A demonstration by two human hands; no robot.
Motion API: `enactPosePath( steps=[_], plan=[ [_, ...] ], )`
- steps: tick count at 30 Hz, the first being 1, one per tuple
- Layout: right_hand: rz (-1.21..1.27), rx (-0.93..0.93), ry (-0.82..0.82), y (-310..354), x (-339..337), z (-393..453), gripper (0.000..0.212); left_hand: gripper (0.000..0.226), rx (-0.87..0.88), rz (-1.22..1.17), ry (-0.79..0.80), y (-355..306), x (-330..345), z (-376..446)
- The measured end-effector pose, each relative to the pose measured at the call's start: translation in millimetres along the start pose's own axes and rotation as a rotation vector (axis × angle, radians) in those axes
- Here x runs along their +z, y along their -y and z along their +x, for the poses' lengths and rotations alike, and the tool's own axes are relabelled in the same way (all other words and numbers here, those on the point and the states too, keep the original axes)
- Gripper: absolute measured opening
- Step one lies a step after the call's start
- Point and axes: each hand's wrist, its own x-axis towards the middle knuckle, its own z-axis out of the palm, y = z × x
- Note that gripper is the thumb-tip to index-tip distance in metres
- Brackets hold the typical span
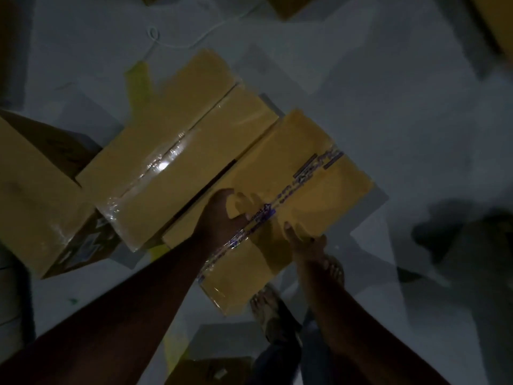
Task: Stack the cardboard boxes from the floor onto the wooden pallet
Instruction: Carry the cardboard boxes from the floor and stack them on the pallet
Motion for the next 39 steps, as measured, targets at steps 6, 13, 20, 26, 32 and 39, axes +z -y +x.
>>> enactPosePath(
  steps=[6, 13, 20, 26, 32, 39],
  plan=[
    [0.351, -0.020, 0.132, -54, 7, 43, 0.053, 0.109, -0.080, 0.162, -0.204, 18, 30, 53],
    [0.217, 0.122, 0.095, -86, -30, 28, 0.093, 0.123, -0.196, 0.171, 0.087, 10, 31, 41],
    [0.478, -0.061, 0.101, -50, -119, -48, 0.034, 0.087, 0.038, 0.116, 0.006, -83, -8, -31],
    [0.648, -0.217, 0.103, -10, -276, -161, 0.056, 0.045, 0.226, -0.112, 0.166, -222, -46, -163],
    [0.746, -0.375, -0.146, -20, -406, -299, 0.065, 0.051, 0.444, -0.110, 0.203, -342, -35, -299],
    [0.737, -0.444, -0.334, -93, -510, -397, 0.074, 0.078, 0.632, 0.039, 0.359, -405, 27, -416]
  ],
)
